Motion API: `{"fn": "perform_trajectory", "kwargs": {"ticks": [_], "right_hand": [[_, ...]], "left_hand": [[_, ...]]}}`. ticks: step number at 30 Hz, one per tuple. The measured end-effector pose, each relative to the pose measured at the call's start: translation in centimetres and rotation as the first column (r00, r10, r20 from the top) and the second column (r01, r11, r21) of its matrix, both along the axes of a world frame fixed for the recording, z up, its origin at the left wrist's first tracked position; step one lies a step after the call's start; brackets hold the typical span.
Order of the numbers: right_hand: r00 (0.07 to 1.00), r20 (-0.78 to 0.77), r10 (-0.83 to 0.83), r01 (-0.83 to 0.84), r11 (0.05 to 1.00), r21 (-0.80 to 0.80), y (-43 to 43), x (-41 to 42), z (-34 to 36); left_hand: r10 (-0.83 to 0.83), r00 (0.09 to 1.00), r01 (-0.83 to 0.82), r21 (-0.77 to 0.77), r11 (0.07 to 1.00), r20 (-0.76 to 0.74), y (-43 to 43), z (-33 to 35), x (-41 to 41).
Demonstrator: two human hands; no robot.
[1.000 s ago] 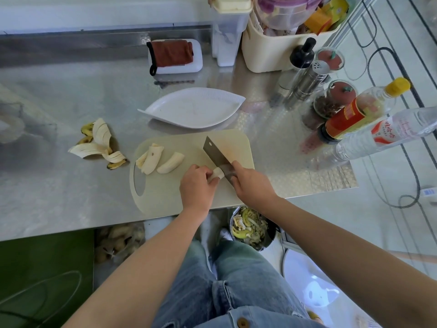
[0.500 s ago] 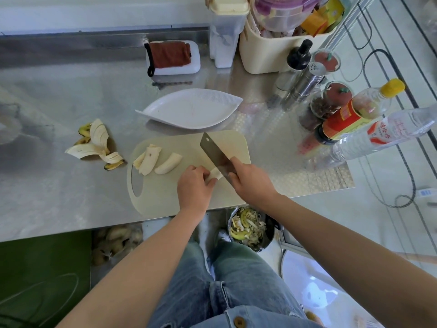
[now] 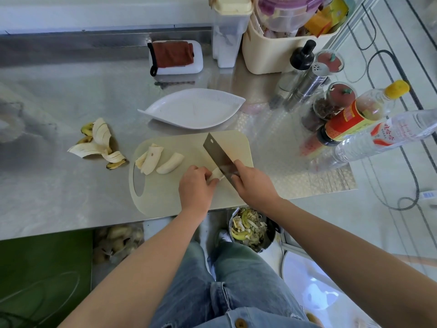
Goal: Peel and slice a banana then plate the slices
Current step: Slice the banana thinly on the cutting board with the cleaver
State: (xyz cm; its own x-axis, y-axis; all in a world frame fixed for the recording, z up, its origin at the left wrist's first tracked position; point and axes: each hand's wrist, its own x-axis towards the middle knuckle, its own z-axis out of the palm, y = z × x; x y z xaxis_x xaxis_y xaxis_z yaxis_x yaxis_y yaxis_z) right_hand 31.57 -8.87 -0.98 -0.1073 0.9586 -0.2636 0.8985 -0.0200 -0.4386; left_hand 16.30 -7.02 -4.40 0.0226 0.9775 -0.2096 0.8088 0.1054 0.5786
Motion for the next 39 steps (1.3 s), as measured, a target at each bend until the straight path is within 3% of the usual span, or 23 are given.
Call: {"fn": "perform_trajectory", "kwargs": {"ticks": [12,19,26,39], "right_hand": [[1.000,-0.010,0.029,-0.028,0.999,0.023,0.3,0.1,0.0],[0.998,0.039,0.049,-0.047,0.997,-0.056,-0.2,0.1,-0.8],[0.999,-0.027,0.018,-0.016,0.998,0.053,0.2,0.3,0.1],[0.997,0.047,0.060,-0.058,0.997,-0.046,0.1,-0.2,-0.4]], "left_hand": [[0.001,1.000,-0.001,0.005,1.000,-0.002,0.0,0.1,0.0],[0.009,1.000,-0.009,0.000,1.000,0.001,0.1,0.0,0.1],[0.000,1.000,0.000,0.011,1.000,-0.008,0.0,0.1,0.0],[0.012,1.000,-0.011,-0.007,1.000,0.014,0.0,0.0,0.0]]}}
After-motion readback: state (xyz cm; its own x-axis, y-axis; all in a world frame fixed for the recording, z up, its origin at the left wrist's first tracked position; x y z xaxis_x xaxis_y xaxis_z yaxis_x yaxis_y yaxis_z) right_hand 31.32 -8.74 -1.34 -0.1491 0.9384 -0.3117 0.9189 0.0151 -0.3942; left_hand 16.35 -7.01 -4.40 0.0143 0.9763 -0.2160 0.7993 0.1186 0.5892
